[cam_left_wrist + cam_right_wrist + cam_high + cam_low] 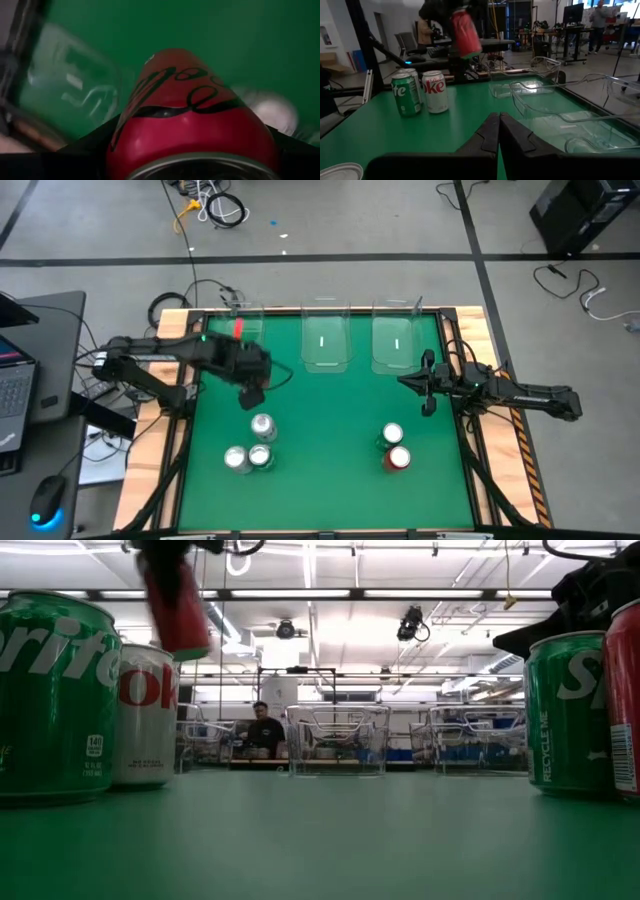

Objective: Sort soda cans
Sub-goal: Put the left red-black soda can into the center transparent bin

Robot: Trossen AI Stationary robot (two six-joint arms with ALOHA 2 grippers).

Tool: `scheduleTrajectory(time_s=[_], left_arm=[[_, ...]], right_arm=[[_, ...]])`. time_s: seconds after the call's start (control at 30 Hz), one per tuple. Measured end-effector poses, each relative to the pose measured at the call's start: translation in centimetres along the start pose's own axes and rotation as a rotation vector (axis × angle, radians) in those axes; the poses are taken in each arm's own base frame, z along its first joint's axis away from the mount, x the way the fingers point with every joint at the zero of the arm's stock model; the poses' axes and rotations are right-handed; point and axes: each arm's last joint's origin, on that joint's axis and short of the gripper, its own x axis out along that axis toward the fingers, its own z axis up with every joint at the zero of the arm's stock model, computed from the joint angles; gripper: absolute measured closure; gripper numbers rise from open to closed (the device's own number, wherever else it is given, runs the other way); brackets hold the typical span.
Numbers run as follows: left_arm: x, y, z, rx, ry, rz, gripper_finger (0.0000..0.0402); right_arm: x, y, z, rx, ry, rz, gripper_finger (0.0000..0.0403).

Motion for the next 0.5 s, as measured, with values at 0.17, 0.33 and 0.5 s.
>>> scheduleTrajectory(time_s=[0.17,0.33,0.5], left_arm=[[-0.3,2.0,3.1,-0.030,-0.164,-0.058,0.0105],[1.3,3.4,6.3,-0.009,-0.229,-0.088,0.0105],[2.9,4.2,10.1,0.045,-0.298,-0.073,0.0105]], right_arm=[[0.0,0.0,0.0,0.000,0.000,0.000,0.0382],[0.0,0.0,0.0,0.000,0.000,0.000,0.0382],[0.0,0.0,0.0,0.000,0.000,0.000,0.0382]])
